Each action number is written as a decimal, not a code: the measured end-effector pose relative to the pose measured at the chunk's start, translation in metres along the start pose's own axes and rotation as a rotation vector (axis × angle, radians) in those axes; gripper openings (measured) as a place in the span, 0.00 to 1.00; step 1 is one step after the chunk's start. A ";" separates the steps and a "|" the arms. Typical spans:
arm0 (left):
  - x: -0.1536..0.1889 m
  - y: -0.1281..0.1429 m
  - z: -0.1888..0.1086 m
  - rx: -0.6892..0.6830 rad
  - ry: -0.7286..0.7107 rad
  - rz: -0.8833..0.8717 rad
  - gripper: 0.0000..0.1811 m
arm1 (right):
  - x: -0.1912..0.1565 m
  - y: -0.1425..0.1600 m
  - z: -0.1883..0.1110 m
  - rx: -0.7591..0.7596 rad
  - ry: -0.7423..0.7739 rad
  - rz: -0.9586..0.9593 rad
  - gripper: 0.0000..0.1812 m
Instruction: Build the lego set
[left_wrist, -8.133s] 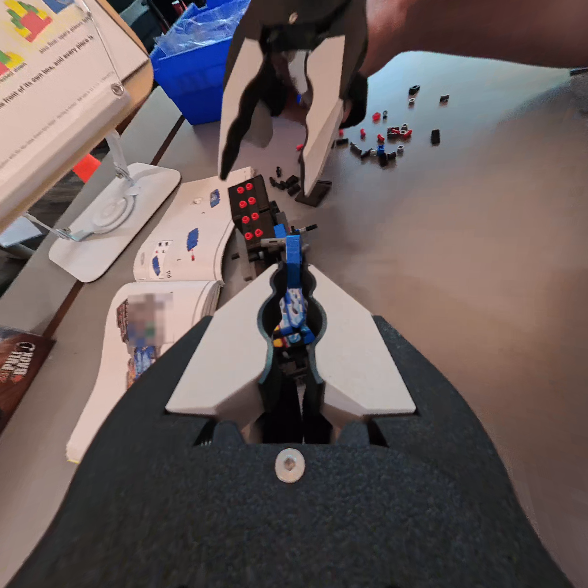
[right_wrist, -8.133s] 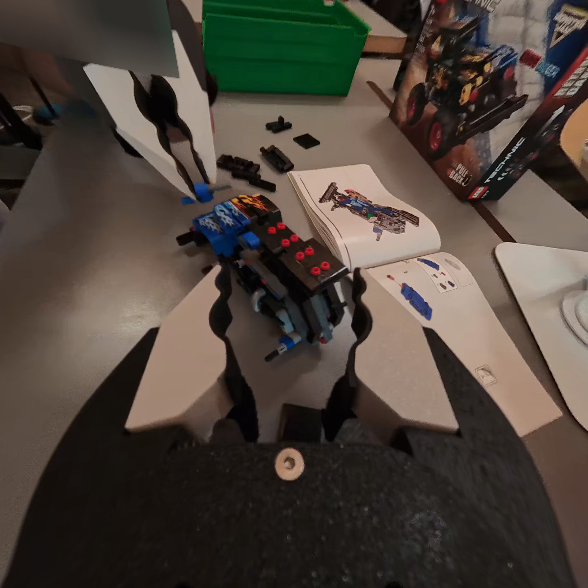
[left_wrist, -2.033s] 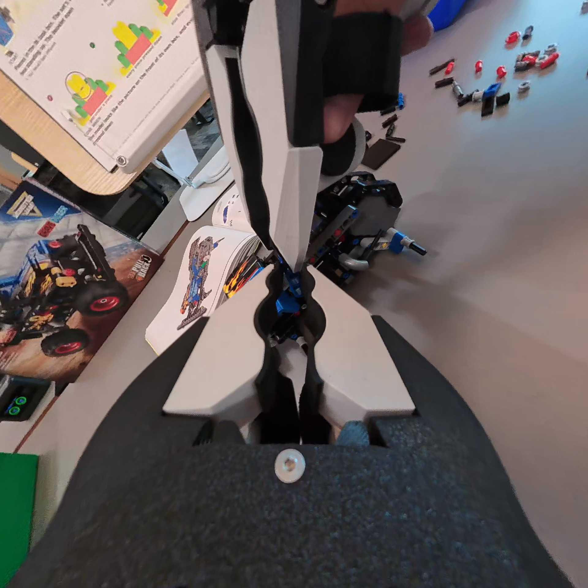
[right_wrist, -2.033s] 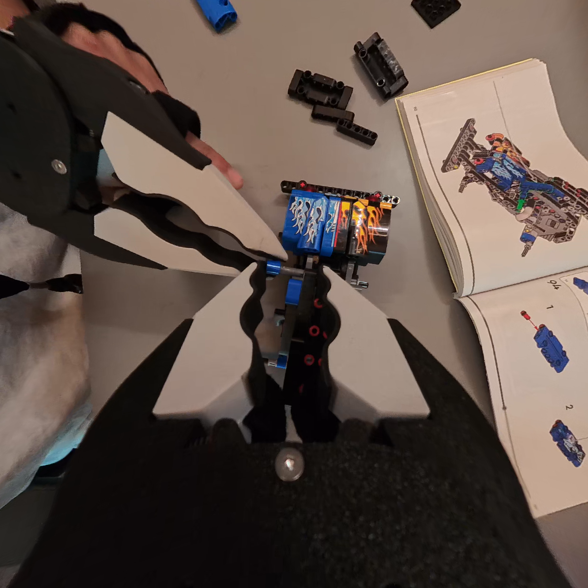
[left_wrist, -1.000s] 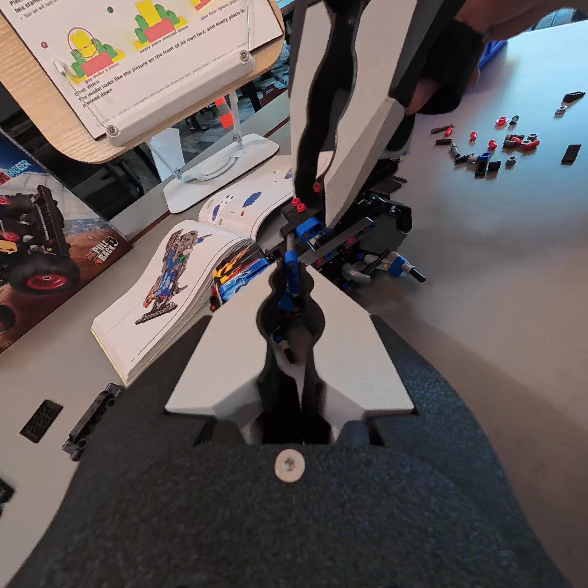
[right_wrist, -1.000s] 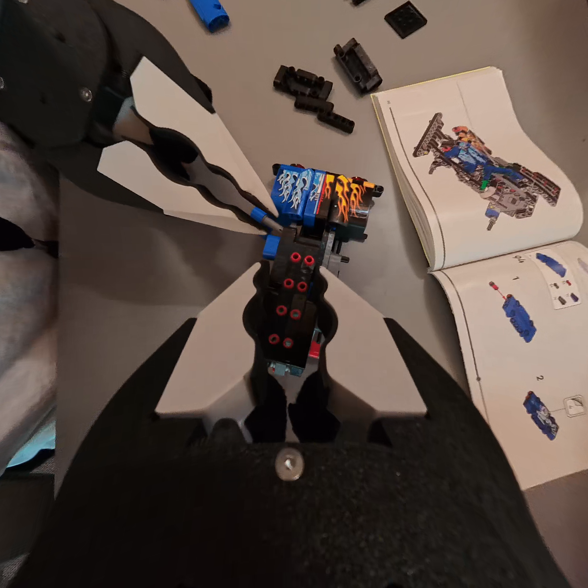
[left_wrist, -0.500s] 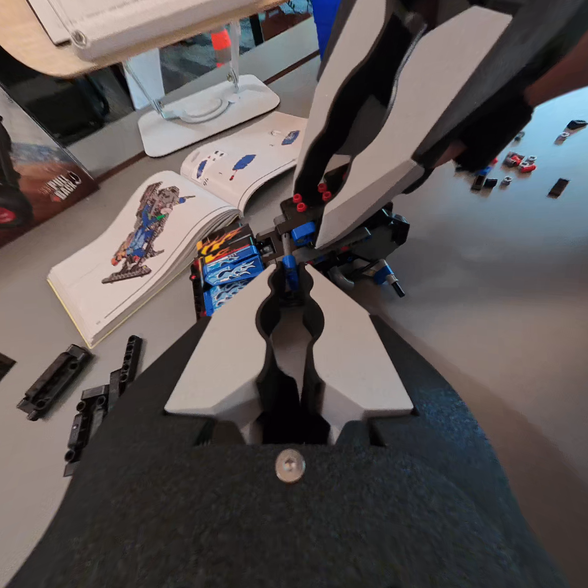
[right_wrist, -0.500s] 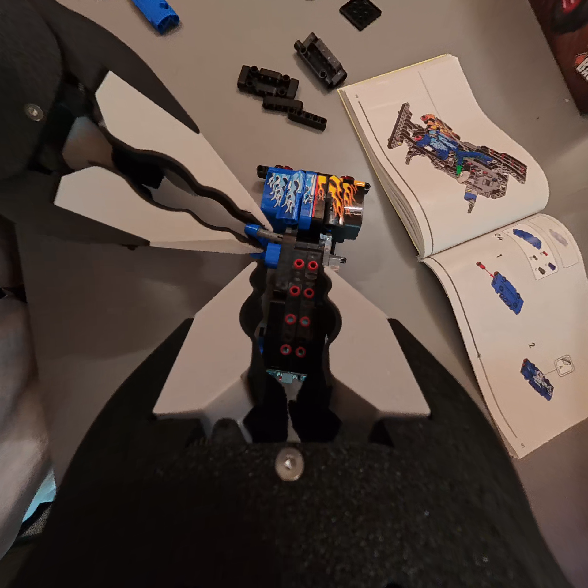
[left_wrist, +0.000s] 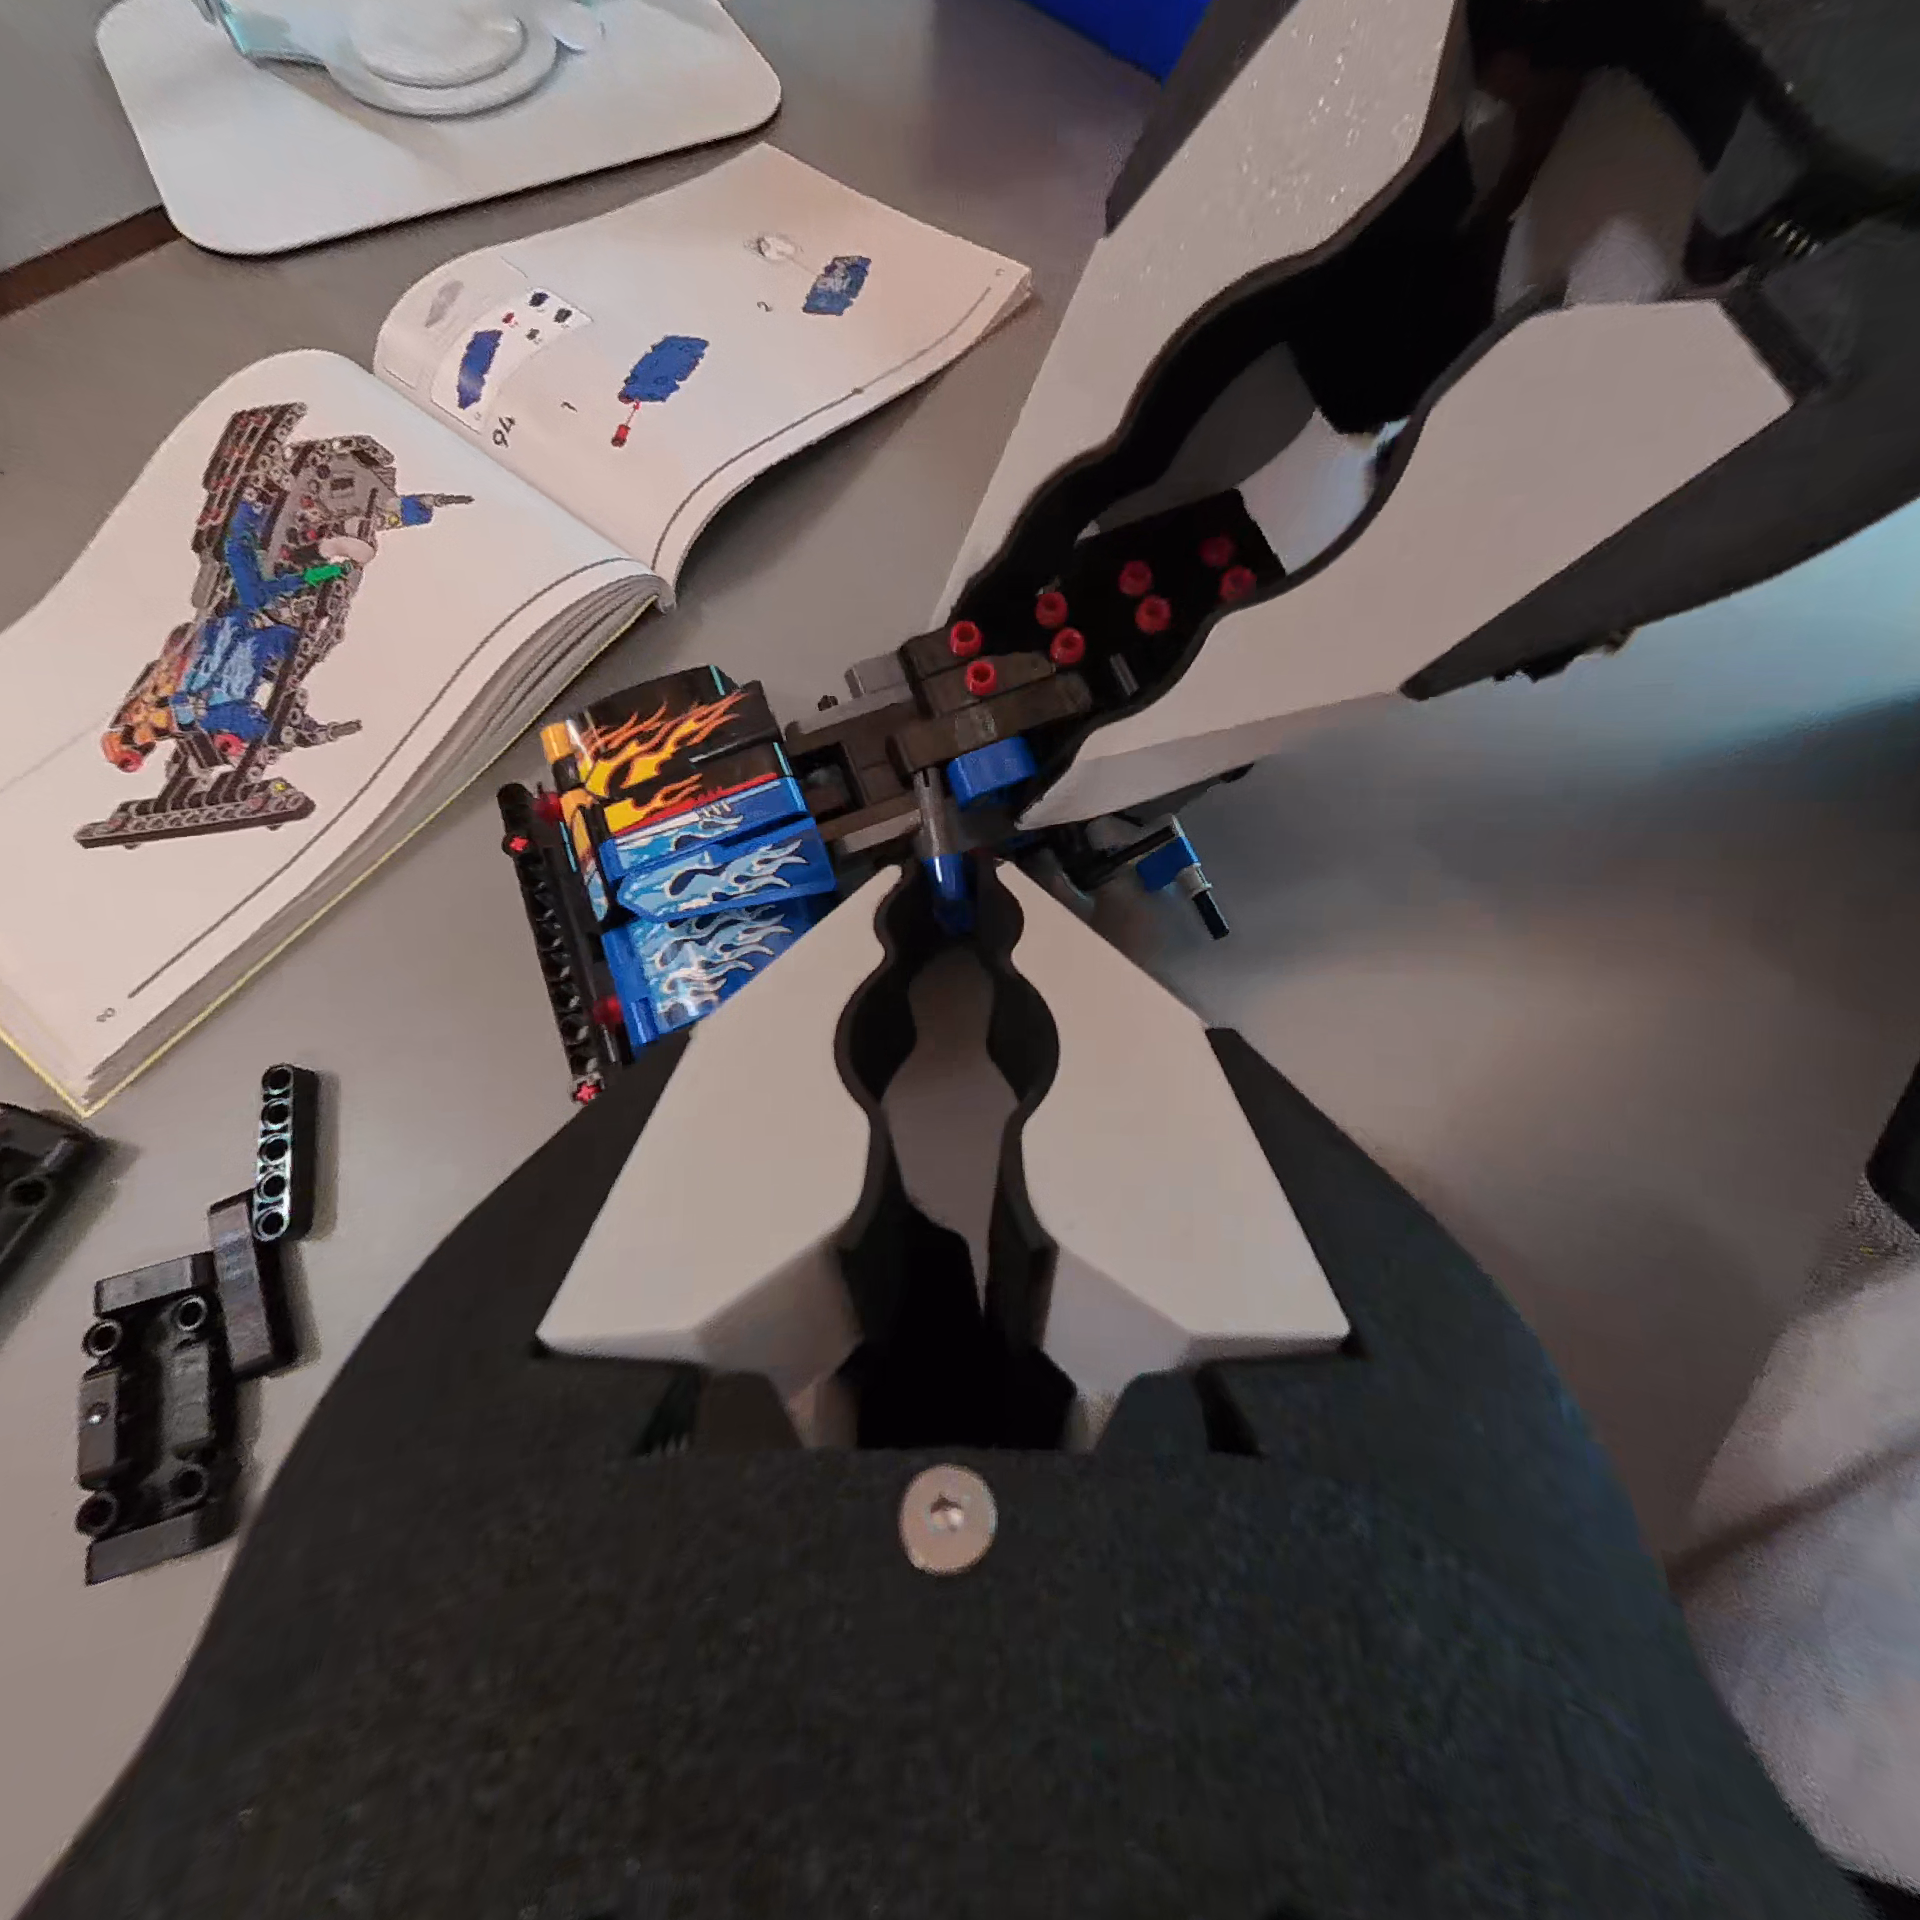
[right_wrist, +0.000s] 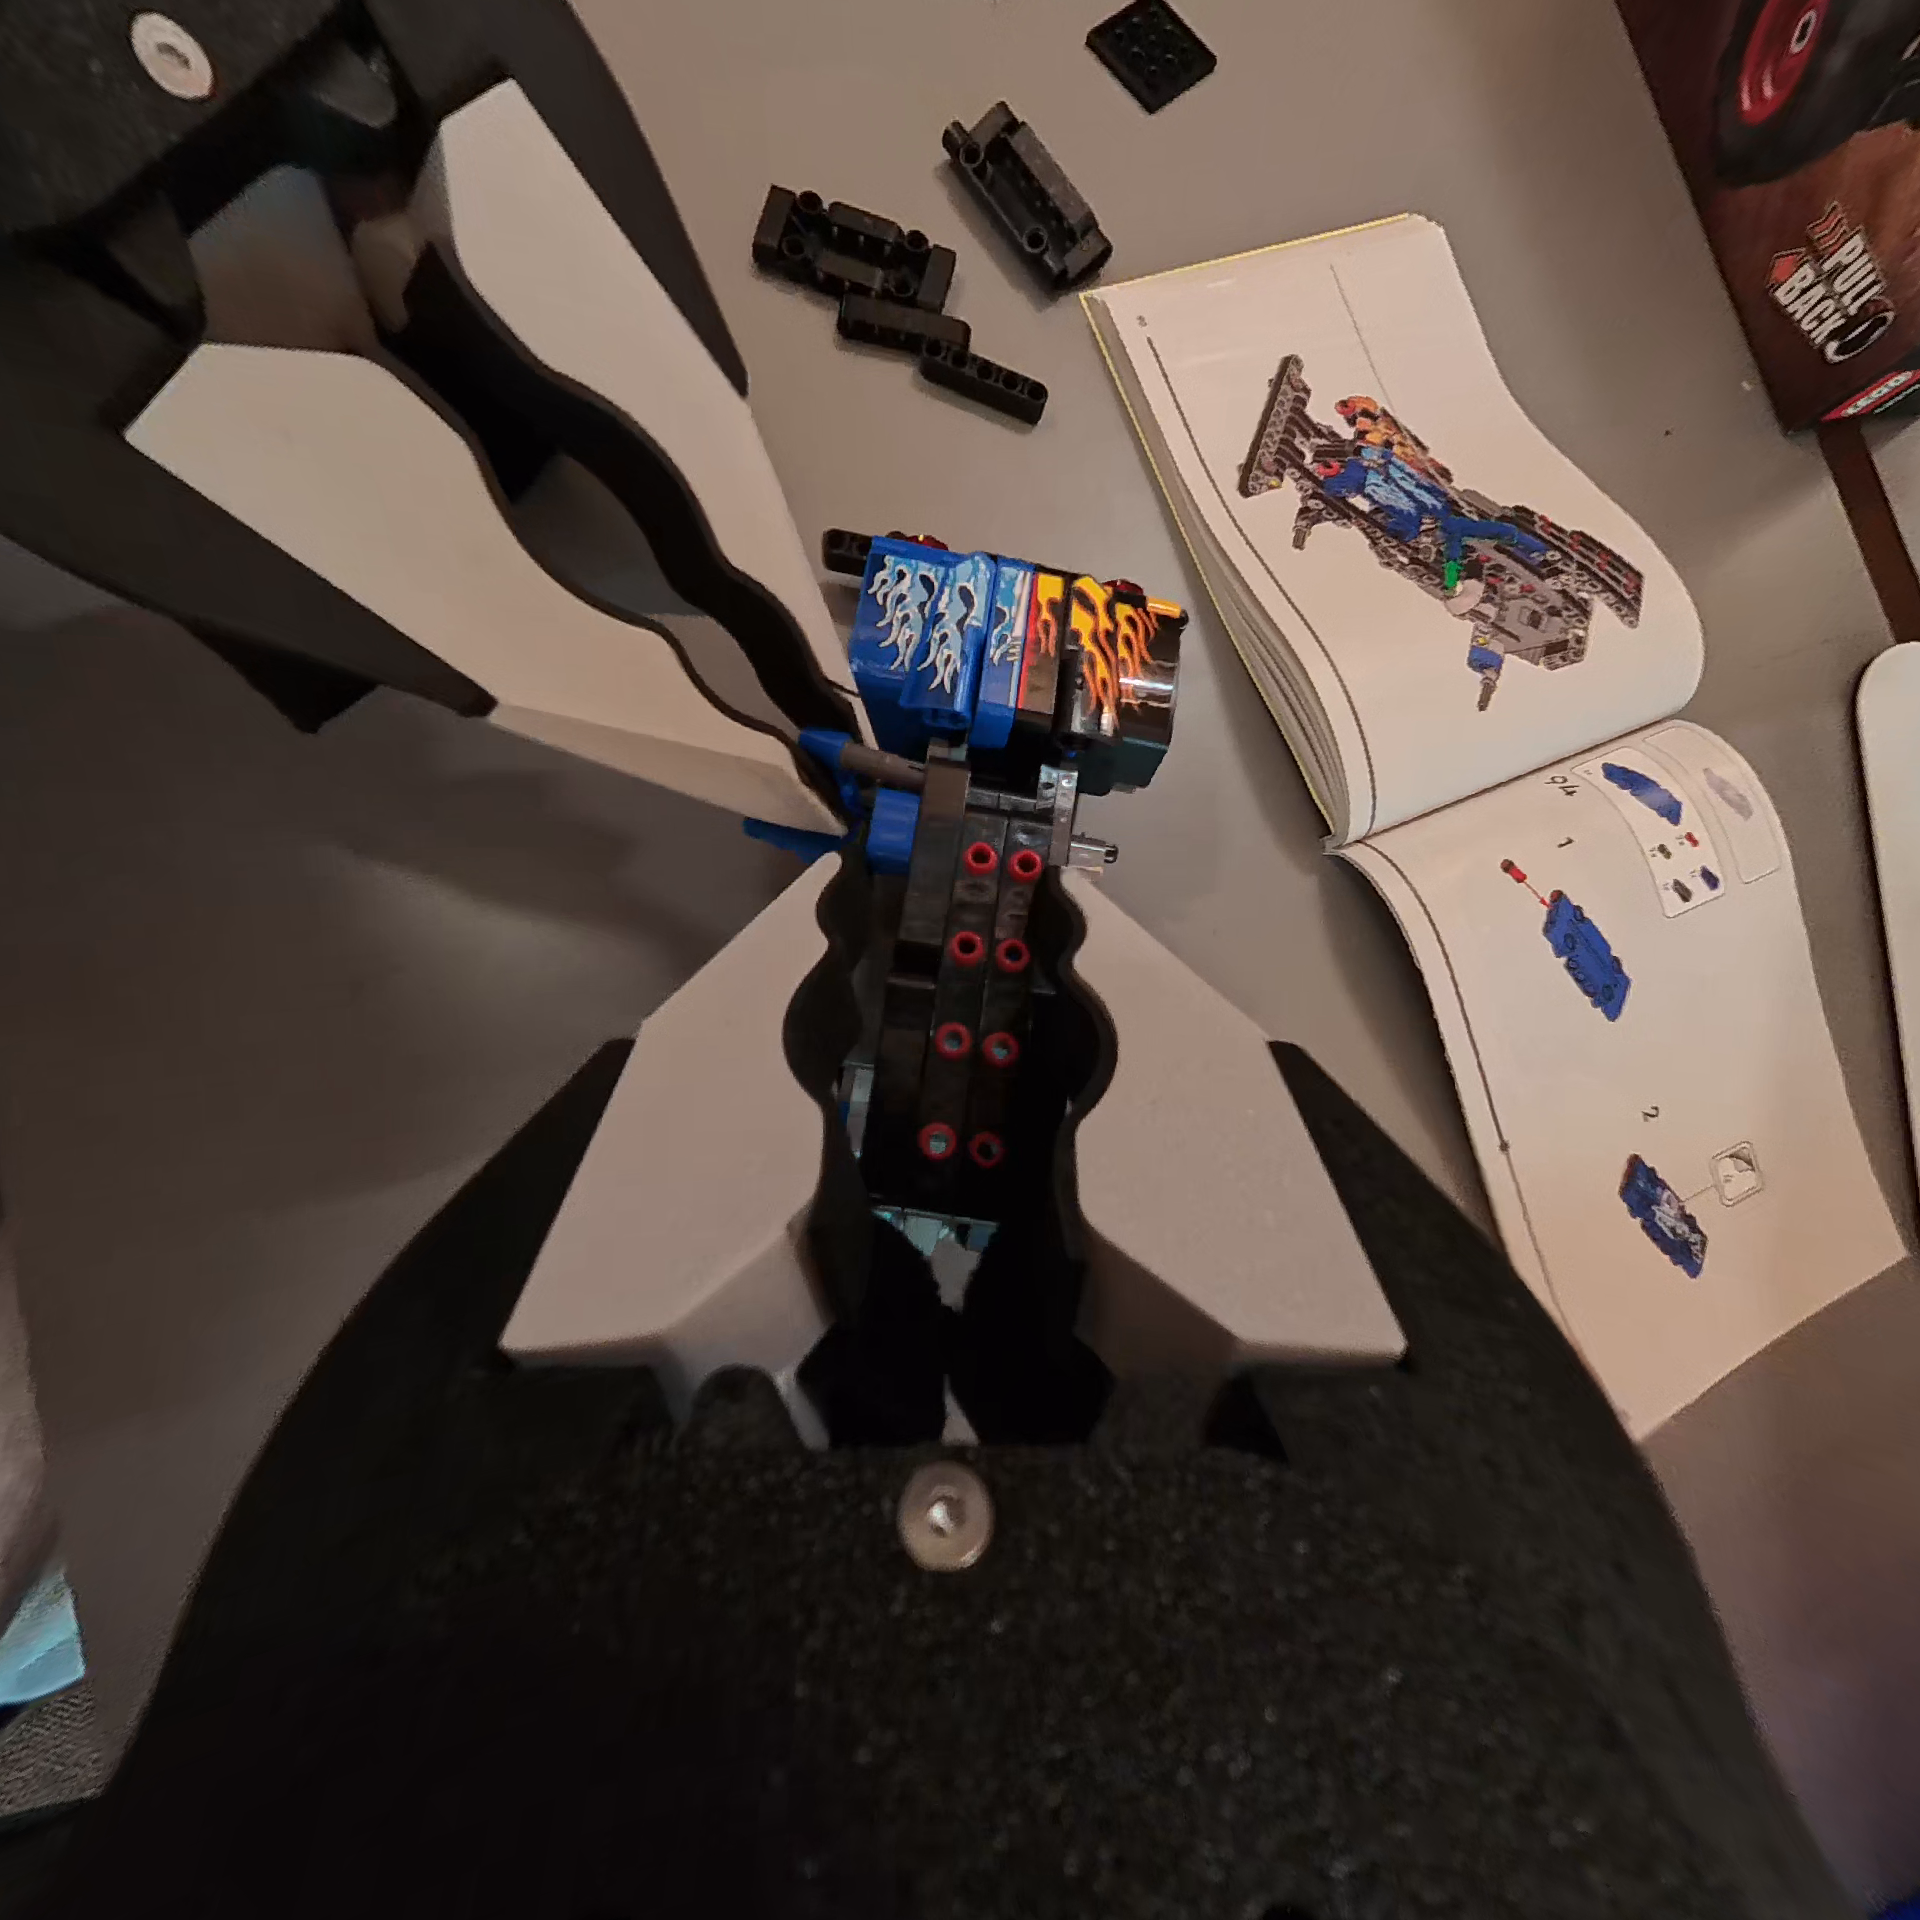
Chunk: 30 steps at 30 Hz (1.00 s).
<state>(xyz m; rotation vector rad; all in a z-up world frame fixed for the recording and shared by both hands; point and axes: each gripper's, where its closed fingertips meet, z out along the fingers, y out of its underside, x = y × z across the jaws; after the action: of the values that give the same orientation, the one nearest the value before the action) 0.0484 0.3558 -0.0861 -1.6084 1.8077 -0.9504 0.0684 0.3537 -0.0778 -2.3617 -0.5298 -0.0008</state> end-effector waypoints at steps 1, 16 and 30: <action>0.000 -0.001 0.001 -0.006 0.001 0.009 0.03 | 0.001 0.000 0.000 -0.006 0.009 -0.005 0.17; -0.006 -0.002 -0.011 0.126 -0.007 0.063 0.03 | -0.001 -0.003 0.000 0.048 -0.104 0.125 0.17; 0.021 -0.026 -0.054 0.350 -0.135 0.348 0.03 | -0.049 -0.057 -0.044 0.395 -0.734 0.418 0.01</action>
<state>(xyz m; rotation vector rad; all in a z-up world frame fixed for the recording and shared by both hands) 0.0195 0.3424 -0.0314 -1.0760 1.6486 -0.9104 0.0090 0.3448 -0.0149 -1.9827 -0.3115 1.0864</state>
